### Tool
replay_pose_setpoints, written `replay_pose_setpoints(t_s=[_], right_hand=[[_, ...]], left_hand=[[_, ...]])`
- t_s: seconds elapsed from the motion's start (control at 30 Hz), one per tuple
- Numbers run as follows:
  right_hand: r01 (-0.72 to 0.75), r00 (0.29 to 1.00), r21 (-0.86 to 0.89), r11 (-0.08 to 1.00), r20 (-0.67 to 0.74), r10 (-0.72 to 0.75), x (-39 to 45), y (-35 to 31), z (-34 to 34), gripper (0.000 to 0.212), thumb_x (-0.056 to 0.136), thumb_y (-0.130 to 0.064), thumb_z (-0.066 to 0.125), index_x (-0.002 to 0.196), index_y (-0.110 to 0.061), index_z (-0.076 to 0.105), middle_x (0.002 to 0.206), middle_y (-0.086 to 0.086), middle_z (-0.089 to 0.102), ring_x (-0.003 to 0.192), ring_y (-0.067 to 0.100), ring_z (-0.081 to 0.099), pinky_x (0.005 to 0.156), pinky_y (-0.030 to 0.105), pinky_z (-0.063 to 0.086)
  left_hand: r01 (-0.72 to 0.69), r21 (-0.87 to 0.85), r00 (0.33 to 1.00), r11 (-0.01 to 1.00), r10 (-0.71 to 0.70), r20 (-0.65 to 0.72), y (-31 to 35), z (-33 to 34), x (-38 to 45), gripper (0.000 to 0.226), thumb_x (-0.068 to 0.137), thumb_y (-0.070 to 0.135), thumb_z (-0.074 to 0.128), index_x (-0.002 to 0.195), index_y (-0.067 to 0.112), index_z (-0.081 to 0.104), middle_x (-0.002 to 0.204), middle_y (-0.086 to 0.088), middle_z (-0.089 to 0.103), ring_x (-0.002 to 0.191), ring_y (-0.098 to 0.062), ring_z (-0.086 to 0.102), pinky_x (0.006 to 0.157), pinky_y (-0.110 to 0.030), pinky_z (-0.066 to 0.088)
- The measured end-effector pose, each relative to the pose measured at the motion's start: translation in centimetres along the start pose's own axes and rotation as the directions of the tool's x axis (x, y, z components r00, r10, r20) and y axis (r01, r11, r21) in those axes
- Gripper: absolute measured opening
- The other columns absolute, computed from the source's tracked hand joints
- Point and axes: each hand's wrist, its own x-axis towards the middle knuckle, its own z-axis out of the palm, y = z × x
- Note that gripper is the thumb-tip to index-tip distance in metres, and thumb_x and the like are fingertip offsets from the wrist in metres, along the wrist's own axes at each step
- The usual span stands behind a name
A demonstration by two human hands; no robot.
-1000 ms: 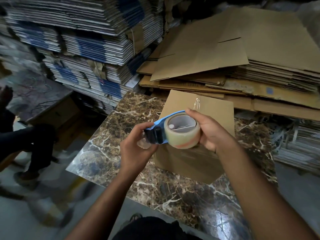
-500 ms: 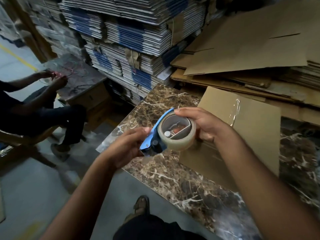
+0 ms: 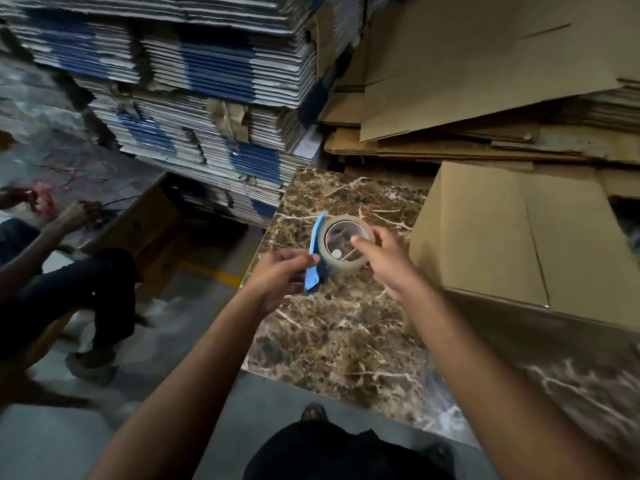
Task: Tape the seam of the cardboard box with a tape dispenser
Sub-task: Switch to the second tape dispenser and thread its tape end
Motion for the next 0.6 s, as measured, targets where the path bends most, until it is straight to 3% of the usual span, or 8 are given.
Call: replay_pose_setpoints(t_s=[0.1,0.17,0.3,0.37,0.43,0.5,0.6], right_hand=[[-0.047,0.98,-0.083,0.995,-0.197,0.029,1.3,1.2,1.2,0.057,0.093,-0.041,0.066,0.144,-0.023,0.049,0.133,-0.002,0.059,0.117,0.023,0.059,0.09,0.036,0.048],[-0.076,0.963,-0.038,0.996,-0.261,0.063,2.1,1.9,1.9,0.053,0.092,-0.038,0.067,0.141,-0.021,0.054,0.133,0.003,0.063,0.115,0.026,0.062,0.092,0.039,0.054],[-0.109,0.974,-0.007,0.994,-0.202,0.105,3.3,3.9,2.8,0.029,0.096,-0.028,0.064,0.123,-0.017,0.066,0.1,-0.003,0.068,0.089,0.015,0.065,0.081,0.037,0.055],[-0.126,0.978,-0.041,0.991,-0.173,0.117,3.5,4.9,3.0,0.012,0.096,-0.031,0.063,0.104,-0.03,0.071,0.094,-0.006,0.072,0.09,0.021,0.07,0.083,0.045,0.059],[-0.14,0.979,-0.086,0.986,-0.159,0.125,3.5,5.3,3.1,0.012,0.096,-0.032,0.062,0.088,-0.039,0.069,0.096,-0.004,0.076,0.093,0.024,0.073,0.089,0.052,0.06],[-0.146,0.98,-0.118,0.982,-0.152,0.128,3.2,5.6,3.3,0.017,0.097,-0.027,0.062,0.086,-0.04,0.067,0.098,-0.003,0.076,0.093,0.02,0.074,0.091,0.051,0.059],[-0.16,0.979,-0.115,0.98,-0.147,0.143,2.9,6.3,3.4,0.011,0.098,-0.027,0.062,0.096,-0.034,0.07,0.098,-0.004,0.076,0.093,0.02,0.074,0.088,0.048,0.061]], left_hand=[[0.046,0.026,0.999,0.999,-0.046,-0.007,0.1,-0.5,4.5,0.018,0.09,0.011,0.071,0.105,0.002,0.067,0.088,-0.017,0.074,0.071,-0.024,0.072,0.058,-0.034,0.059],[0.061,0.073,0.998,0.995,-0.06,-0.011,0.2,-0.8,7.3,0.016,0.09,0.011,0.071,0.103,0.004,0.065,0.083,-0.014,0.072,0.063,-0.021,0.071,0.053,-0.034,0.058],[0.099,0.102,0.993,0.99,-0.091,-0.078,0.1,-0.6,12.4,0.007,0.093,0.005,0.065,0.088,0.0,0.063,0.07,-0.016,0.066,0.048,-0.021,0.066,0.039,-0.028,0.052],[0.101,0.147,0.989,0.984,-0.084,-0.12,-0.1,-0.4,14.5,0.006,0.092,0.004,0.065,0.088,0.001,0.063,0.068,-0.014,0.065,0.044,-0.016,0.066,0.038,-0.026,0.051],[0.104,0.191,0.987,0.976,-0.077,-0.144,-0.3,-0.3,16.4,0.009,0.091,0.008,0.069,0.089,0.0,0.066,0.071,-0.016,0.065,0.045,-0.016,0.065,0.039,-0.027,0.051],[0.121,0.211,0.979,0.97,-0.081,-0.188,-0.8,-0.5,18.3,0.021,0.087,0.016,0.075,0.093,-0.004,0.07,0.079,-0.022,0.067,0.057,-0.027,0.069,0.045,-0.035,0.056],[0.162,0.232,0.972,0.959,-0.115,-0.204,-2.6,-1.3,21.3,0.031,0.074,0.024,0.082,0.09,-0.001,0.074,0.088,-0.028,0.071,0.077,-0.041,0.072,0.065,-0.064,0.06]])
